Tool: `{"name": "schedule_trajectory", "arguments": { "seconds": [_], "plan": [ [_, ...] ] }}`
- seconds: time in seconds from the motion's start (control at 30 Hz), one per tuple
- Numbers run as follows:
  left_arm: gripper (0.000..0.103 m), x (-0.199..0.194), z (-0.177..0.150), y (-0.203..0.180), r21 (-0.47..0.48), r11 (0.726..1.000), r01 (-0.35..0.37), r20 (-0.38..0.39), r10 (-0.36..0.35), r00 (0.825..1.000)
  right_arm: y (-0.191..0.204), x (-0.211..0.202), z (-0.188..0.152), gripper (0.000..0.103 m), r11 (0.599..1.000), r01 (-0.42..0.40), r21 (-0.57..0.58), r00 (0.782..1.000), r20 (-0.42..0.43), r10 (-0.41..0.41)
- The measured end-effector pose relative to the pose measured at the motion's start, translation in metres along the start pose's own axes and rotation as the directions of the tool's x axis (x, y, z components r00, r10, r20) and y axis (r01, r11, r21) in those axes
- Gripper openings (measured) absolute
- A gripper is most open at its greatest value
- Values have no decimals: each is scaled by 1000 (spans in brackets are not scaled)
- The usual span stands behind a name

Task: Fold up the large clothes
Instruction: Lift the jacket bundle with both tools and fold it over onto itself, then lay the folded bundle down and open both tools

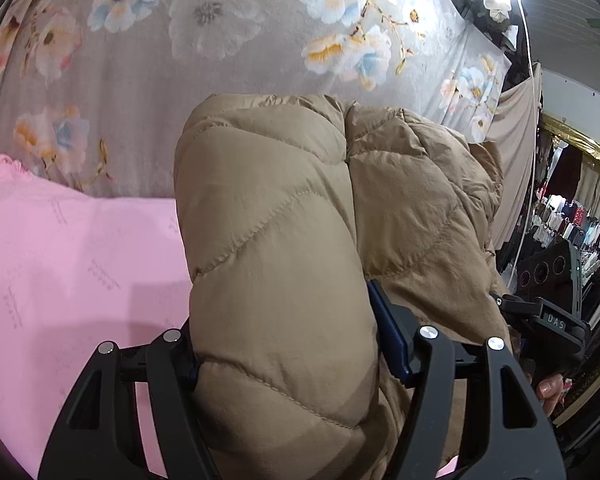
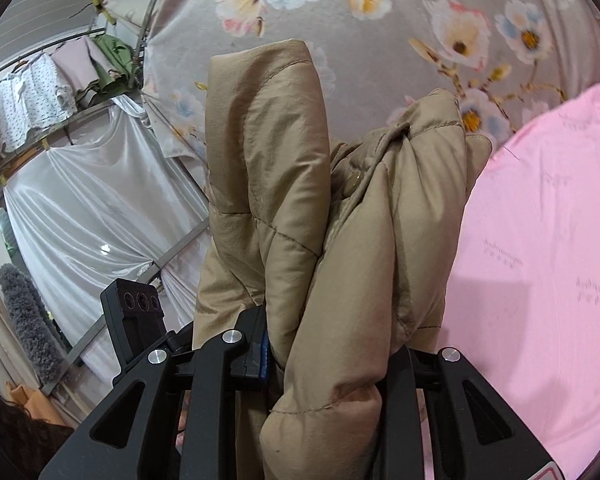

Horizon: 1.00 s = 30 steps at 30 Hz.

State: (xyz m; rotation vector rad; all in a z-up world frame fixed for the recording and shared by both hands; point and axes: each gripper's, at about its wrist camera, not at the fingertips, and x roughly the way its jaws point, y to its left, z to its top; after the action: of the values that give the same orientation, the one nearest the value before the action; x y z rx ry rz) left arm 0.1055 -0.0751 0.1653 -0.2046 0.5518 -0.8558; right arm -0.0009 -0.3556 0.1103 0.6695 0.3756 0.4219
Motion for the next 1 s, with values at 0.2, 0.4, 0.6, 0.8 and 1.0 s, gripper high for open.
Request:
{"name": "schedule_trajectory", "arguments": {
  "seconds": [0.2,0.4,0.6,0.8,1.0],
  "plan": [
    [64,25,25,39,-19,1000,8,31,-8,999,-11,44,24,25,1000,0,-8,1000,-8,0],
    [64,72,29,99,-49,999,-7,7,8,1000,-44,111,32,25,999,29,31,998,-48,-28],
    [64,142,5,173,-101,994,-47,-77,39,996,-109,182,10,26,987,103,127,989,-120,-88],
    [72,206,-44,230,-97,964,-248,-215,223,951,-182,238,-37,40,945,240,224,959,-205,-195],
    [90,185,-60,256,-169,942,-291,-144,269,952,-198,220,-41,59,935,246,254,961,-190,-201]
  ]
}}
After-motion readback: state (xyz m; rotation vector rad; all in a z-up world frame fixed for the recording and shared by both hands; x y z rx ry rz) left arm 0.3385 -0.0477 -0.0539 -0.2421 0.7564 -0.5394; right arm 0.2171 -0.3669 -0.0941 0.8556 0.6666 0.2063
